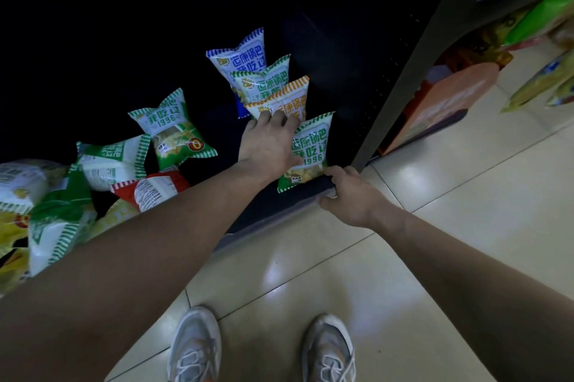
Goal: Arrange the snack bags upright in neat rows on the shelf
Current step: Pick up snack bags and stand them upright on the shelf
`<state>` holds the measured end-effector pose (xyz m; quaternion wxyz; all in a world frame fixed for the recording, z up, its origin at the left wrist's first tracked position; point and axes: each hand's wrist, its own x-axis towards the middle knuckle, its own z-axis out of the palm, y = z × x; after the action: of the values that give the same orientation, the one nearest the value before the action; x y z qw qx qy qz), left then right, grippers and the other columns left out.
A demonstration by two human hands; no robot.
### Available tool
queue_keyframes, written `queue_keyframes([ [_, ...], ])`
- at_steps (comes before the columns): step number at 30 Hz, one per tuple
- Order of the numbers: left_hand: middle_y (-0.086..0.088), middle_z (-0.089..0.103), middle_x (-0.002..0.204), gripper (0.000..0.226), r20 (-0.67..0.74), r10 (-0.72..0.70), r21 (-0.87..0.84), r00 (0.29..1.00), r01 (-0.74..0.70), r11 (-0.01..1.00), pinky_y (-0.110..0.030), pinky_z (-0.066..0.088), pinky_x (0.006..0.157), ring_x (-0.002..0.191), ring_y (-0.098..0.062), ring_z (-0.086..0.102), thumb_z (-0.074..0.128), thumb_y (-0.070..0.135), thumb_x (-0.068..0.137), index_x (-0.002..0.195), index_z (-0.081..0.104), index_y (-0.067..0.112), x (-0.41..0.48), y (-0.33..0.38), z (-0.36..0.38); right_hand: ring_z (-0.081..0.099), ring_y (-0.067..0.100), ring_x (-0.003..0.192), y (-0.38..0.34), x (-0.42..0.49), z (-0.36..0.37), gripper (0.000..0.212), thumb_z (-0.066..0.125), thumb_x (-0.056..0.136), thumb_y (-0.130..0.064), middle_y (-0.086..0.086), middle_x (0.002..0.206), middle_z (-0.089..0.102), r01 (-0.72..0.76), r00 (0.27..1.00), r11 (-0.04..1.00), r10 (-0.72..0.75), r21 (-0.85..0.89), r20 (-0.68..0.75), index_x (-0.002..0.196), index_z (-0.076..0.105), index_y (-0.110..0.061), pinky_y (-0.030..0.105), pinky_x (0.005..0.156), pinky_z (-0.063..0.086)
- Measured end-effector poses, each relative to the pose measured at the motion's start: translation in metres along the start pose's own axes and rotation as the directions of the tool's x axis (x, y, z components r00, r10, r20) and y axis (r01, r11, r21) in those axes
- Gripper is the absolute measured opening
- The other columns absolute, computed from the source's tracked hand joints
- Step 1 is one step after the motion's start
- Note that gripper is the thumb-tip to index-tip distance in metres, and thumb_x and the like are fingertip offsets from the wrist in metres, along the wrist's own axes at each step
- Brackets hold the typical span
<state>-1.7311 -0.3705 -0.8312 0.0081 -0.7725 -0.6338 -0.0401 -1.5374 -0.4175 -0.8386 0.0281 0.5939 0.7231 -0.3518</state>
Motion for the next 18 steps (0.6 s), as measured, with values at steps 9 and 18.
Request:
queue_keyframes([
  [9,-0.005,0.045,0.140,0.086,0.126,-0.020,0.002,0.992,0.020,1.000,-0.043,0.038,0.097,0.125,-0.028,0.040,0.065,0.064,0.076,0.145,0.034,0.023,-0.028,-0.035,-0.063,0.052,0.032,0.118,-0.047,-0.013,-0.029,0.069,0.061,0.090,-0.044,0.009,0.133,0.040,0.072,0.996,0.979,-0.063,-0.188,0.055,0.147,0.033,-0.018,0.043,0.096,0.047],
  [18,-0.004,0.045,0.143,0.082,0.161,-0.183,0.154,0.970,0.159,0.975,-0.041,0.045,0.095,0.126,-0.027,0.045,0.058,0.065,0.082,0.147,0.031,0.023,-0.140,-0.108,-0.178,0.043,0.035,0.130,-0.155,-0.042,-0.080,0.070,0.059,0.092,-0.047,0.013,0.152,0.031,0.205,0.974,0.933,-0.225,-0.297,-0.032,0.149,0.031,-0.018,0.046,0.099,0.044],
])
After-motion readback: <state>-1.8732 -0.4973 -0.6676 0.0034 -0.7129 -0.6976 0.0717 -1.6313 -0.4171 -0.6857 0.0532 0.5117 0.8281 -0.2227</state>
